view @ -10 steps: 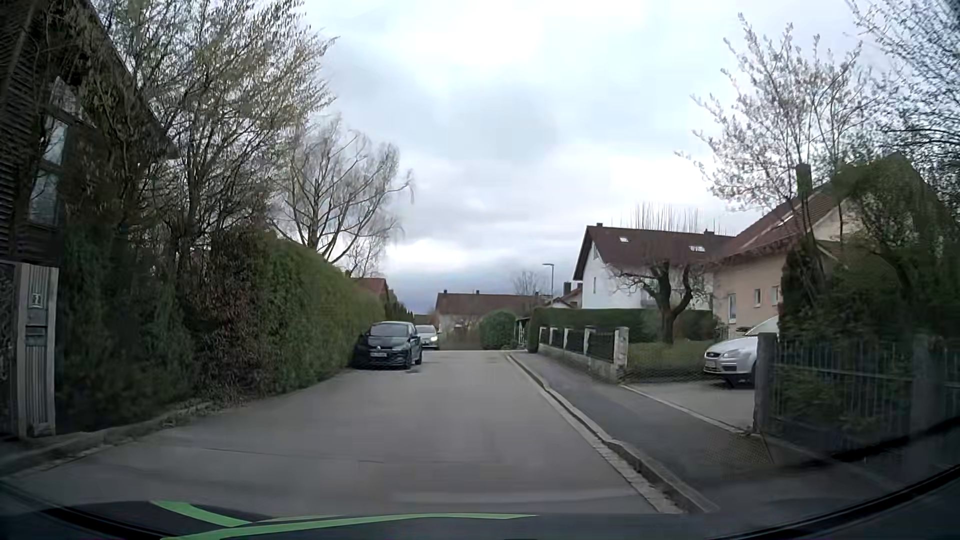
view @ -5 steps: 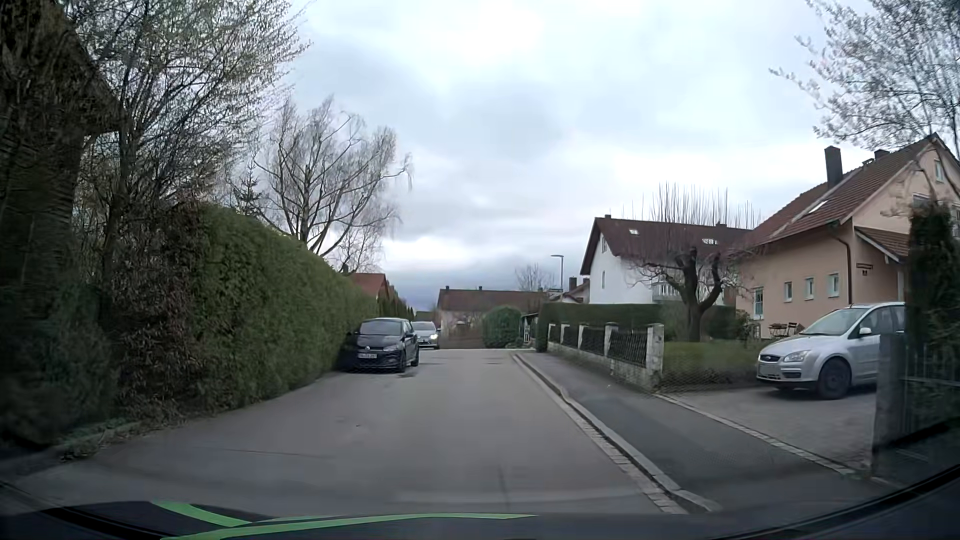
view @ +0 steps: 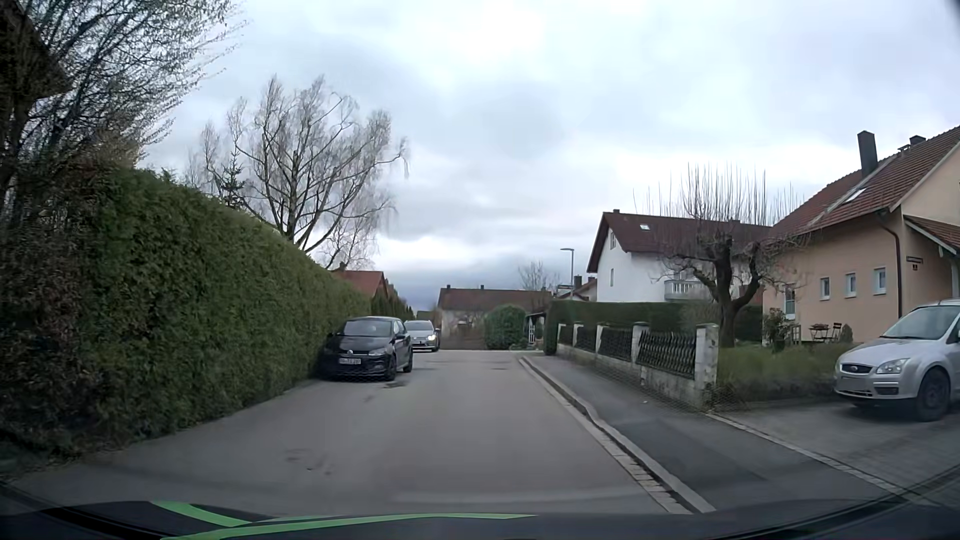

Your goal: Follow the waypoints while adhering to traffic rules and regulations

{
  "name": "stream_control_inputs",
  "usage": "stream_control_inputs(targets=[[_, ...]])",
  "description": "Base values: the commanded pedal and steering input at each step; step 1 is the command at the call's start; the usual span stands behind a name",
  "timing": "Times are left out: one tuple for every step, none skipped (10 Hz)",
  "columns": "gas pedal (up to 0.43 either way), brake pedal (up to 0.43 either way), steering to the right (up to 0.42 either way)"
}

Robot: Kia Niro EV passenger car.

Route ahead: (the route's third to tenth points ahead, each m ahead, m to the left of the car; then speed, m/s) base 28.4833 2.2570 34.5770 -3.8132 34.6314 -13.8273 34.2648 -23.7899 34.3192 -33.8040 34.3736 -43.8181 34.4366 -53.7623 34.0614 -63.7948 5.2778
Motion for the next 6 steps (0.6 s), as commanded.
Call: stream_control_inputs(targets=[[0.169, 0.000, -0.001], [0.169, 0.000, -0.001], [0.169, 0.000, 0.000], [0.169, 0.000, 0.000], [0.169, 0.000, 0.000], [0.169, 0.000, 0.000]])
